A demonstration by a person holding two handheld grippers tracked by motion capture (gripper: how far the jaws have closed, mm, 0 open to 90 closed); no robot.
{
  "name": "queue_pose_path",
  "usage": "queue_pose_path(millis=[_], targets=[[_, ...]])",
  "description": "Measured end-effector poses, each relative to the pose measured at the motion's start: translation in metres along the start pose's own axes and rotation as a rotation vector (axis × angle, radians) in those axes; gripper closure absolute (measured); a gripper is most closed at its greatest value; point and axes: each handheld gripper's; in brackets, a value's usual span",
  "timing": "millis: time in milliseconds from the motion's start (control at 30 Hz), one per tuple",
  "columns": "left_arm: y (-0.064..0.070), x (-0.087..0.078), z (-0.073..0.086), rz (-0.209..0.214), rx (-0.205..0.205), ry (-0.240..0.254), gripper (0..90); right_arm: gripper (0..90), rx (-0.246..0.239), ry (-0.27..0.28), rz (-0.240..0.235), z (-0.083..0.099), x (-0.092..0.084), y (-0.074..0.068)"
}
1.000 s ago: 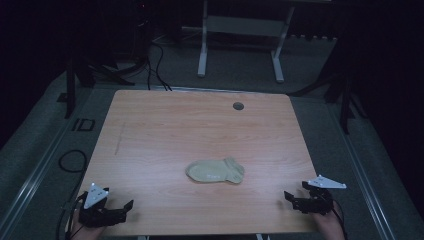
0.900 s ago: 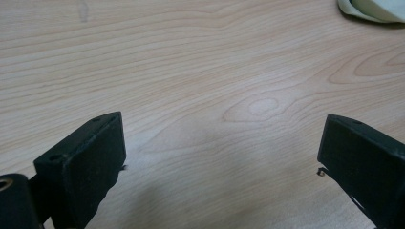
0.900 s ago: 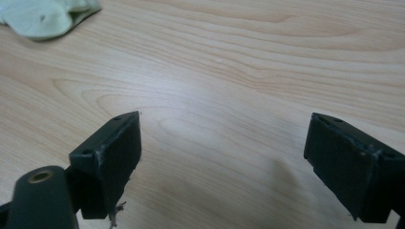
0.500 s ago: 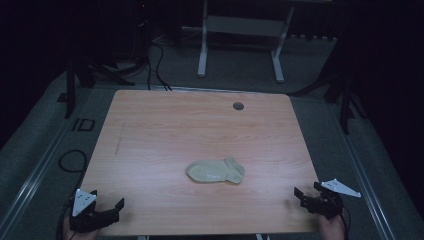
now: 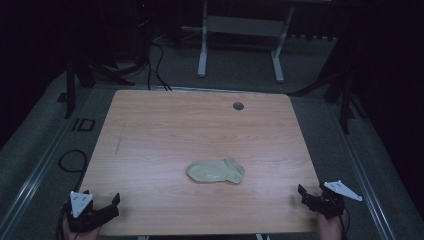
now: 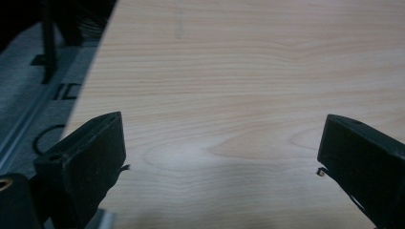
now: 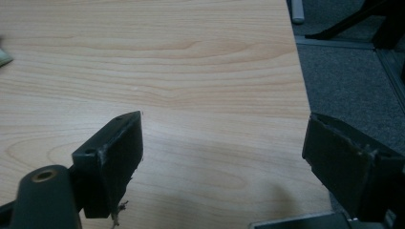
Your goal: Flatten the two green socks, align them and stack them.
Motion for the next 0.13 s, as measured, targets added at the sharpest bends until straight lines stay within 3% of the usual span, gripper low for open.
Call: queue_pose_path(millis=[133], targets=[[-0.0032, -0.0021, -0.0001, -0.013, -0.021, 0.022, 2.5, 13.7, 0.013, 0.001, 0.013, 0.0008, -0.0001, 0.0024]])
Point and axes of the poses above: each handheld gripper's, and its own axes: x roughly forward along the jaws, z roughly out of its underside, y roughly to its right, and after that the axes turned 15 degrees about z, right-handed
